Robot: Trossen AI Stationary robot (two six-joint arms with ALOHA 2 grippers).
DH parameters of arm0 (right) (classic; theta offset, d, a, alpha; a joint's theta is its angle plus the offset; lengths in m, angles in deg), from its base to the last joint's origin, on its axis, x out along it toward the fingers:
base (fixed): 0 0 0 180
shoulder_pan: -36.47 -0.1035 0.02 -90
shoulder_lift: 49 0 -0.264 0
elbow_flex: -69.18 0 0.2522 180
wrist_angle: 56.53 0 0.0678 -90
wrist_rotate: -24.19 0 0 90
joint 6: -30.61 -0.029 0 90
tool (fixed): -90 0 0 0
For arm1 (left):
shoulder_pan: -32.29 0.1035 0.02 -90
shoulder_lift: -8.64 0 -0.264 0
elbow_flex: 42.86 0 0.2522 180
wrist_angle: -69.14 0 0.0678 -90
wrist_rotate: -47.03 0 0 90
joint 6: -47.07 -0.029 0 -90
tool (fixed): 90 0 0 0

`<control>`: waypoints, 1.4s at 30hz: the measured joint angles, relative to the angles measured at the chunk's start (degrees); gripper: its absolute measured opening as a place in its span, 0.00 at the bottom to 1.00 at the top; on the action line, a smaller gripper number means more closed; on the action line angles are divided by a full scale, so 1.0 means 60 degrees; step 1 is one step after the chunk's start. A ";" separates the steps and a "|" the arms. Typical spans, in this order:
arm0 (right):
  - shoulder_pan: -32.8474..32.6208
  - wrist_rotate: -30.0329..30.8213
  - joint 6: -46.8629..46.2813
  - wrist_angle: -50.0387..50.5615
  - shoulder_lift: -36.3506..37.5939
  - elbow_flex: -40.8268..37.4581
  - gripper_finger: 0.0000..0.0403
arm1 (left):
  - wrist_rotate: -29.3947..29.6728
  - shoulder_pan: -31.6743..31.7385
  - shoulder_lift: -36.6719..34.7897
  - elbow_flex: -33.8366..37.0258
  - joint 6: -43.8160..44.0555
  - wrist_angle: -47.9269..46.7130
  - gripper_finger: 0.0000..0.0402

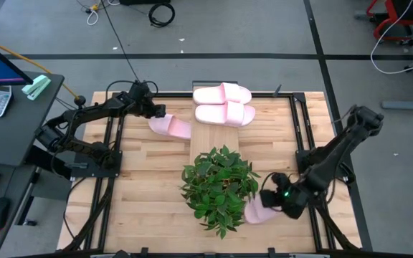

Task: Pick and place slides into the shelf
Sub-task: Put the pink slide on the shelf

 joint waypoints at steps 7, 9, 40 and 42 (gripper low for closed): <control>0.0311 0.0450 -0.0025 0.3388 0.2121 0.0643 0.02 | 0.0000 0.0000 -0.0001 0.0000 0.0004 0.0020 0.42; 0.0506 0.0837 -0.0028 0.4059 0.2568 0.0912 0.02 | 0.0000 -0.0002 0.0000 0.0000 0.0004 0.0022 0.42; 0.6244 0.3912 0.5358 0.5190 0.2527 0.6619 0.02 | -0.0492 0.0000 -0.0388 -0.0007 0.0543 0.1706 0.36; 0.6846 0.3149 0.5995 0.4501 0.2356 0.6726 0.02 | -0.0489 0.0000 -0.0634 -0.0037 0.0550 0.1962 0.36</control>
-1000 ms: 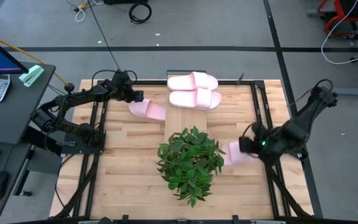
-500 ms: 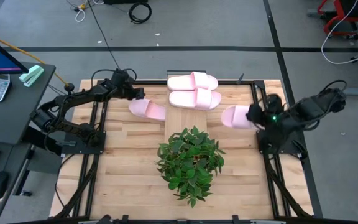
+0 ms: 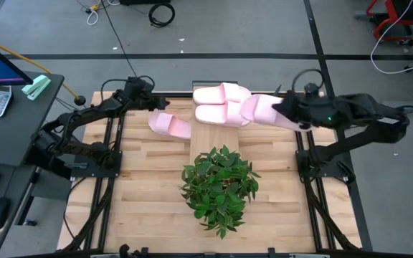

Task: Pick and place slides into the shelf
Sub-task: Put the pink slide on the shelf

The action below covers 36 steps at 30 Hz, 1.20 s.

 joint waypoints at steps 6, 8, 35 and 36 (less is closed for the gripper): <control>0.1530 -0.2421 0.1164 -0.1505 -0.0717 -0.0002 0.02 | -0.0089 0.0000 -0.0885 -0.0319 -0.0216 0.0705 0.39; 0.1964 -0.3009 0.1358 -0.1920 -0.0976 -0.0002 0.02 | -0.0187 -0.0001 -0.1204 -0.0424 -0.0294 0.0793 0.39; 0.3129 -0.6460 0.0856 -0.4695 -0.4456 -0.0013 0.02 | -0.0520 -0.0004 -0.2475 -0.0688 -0.0543 0.0794 0.38; 0.3129 -0.6458 0.0772 -0.4688 -0.4509 -0.0013 0.02 | -0.0525 -0.0004 -0.2475 -0.0688 -0.0546 0.0792 0.38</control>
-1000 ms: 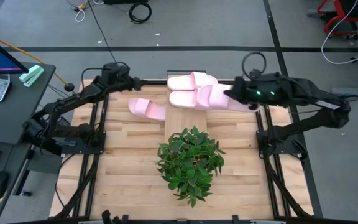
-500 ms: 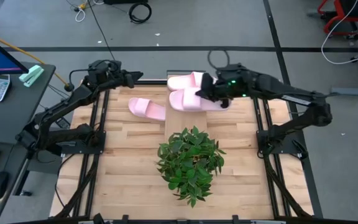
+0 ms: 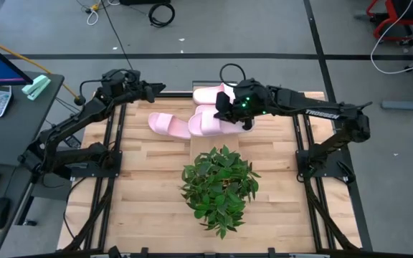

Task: Pick and place slides into the shelf
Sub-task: Put the pink slide on the shelf

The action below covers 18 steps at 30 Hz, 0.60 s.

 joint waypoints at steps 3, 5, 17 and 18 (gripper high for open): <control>-0.0029 -0.0005 -0.0148 0.0007 -0.0174 0.0000 0.02 | -0.0037 0.0004 0.0000 0.0000 -0.0004 0.0000 0.39; -0.0029 -0.0026 -0.0166 0.0006 -0.0268 0.0000 0.02 | -0.0052 0.0001 0.0000 0.0000 -0.0011 0.0000 0.38; -0.0026 -0.0007 -0.0528 -0.0302 -0.0567 0.0002 0.02 | -0.0064 0.0001 0.0000 0.0004 -0.0029 -0.0029 0.37; -0.0029 -0.0028 -0.0567 -0.0400 -0.0642 0.0000 0.02 | -0.0061 0.0004 0.0000 0.0004 -0.0029 -0.0036 0.38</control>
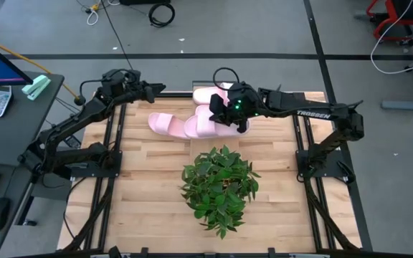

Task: Pick and place slides into the shelf
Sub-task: Put the pink slide on the shelf

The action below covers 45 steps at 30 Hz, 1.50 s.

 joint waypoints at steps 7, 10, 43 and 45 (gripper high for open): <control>-0.0105 -0.0162 -0.0220 -0.0972 -0.0450 0.0000 0.02 | -0.0004 0.0000 0.0004 0.0000 -0.0026 -0.0012 0.37; -0.0137 -0.0122 -0.0386 -0.1321 -0.0585 0.0000 0.02 | -0.0007 -0.0004 0.0004 0.0000 -0.0026 -0.0030 0.36; -0.0314 -0.0013 -0.1053 -0.1435 -0.1033 -0.0404 0.02 | 0.0000 -0.0002 0.0006 0.0004 -0.0004 -0.0099 0.37; -0.0302 -0.0023 -0.1067 -0.1503 -0.1033 -0.0404 0.02 | 0.0000 -0.0001 0.0007 0.0005 -0.0006 -0.0099 0.36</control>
